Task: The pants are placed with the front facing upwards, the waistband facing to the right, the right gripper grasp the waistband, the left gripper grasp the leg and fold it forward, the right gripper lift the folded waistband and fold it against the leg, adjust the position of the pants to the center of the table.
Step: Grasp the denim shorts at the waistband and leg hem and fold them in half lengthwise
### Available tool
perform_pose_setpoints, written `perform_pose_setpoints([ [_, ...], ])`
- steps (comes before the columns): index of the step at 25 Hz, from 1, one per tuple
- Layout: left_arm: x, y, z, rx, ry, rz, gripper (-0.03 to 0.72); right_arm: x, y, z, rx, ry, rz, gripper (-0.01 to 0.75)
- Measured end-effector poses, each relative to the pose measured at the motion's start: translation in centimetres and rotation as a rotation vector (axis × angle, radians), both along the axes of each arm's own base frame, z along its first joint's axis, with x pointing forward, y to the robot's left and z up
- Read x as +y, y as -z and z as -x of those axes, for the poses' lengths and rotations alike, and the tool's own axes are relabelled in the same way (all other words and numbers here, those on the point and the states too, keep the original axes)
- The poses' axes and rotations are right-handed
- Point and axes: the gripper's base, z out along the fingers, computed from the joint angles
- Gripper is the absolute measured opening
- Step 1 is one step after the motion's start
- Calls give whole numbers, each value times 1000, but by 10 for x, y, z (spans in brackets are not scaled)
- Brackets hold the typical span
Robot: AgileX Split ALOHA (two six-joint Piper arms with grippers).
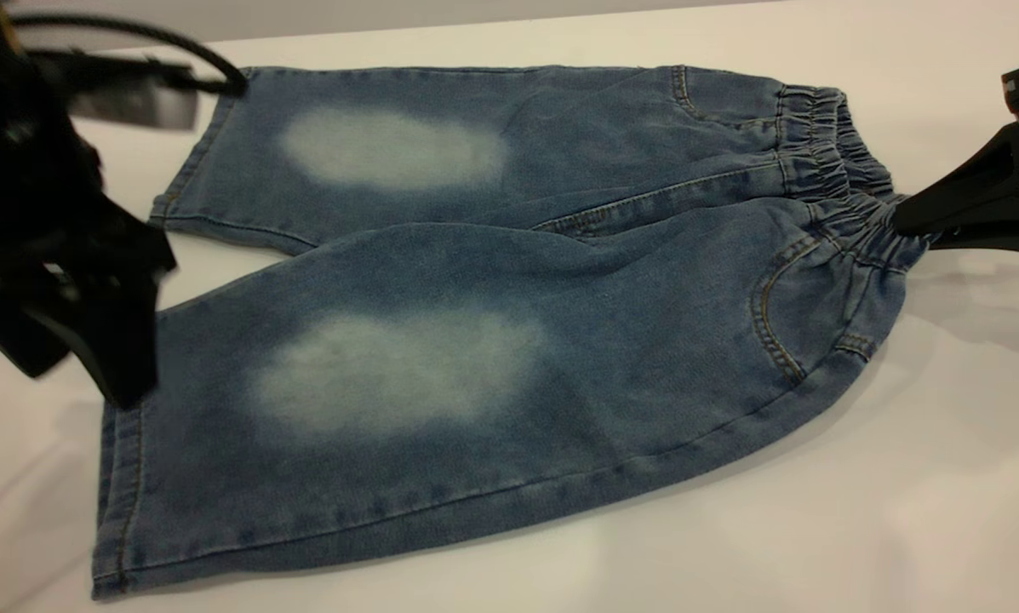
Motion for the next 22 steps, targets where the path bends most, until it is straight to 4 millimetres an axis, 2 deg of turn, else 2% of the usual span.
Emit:
perform_pose_setpoints([
  [7, -8, 28, 28, -39, 67, 8, 494, 0, 0, 0, 0, 0, 1, 31],
  [14, 4, 50, 58, -53, 63, 7, 494, 0, 0, 0, 1, 0, 1, 31],
  [22, 5, 55, 57, -135, 62, 34, 494, 0, 0, 0, -1, -3, 3, 31],
])
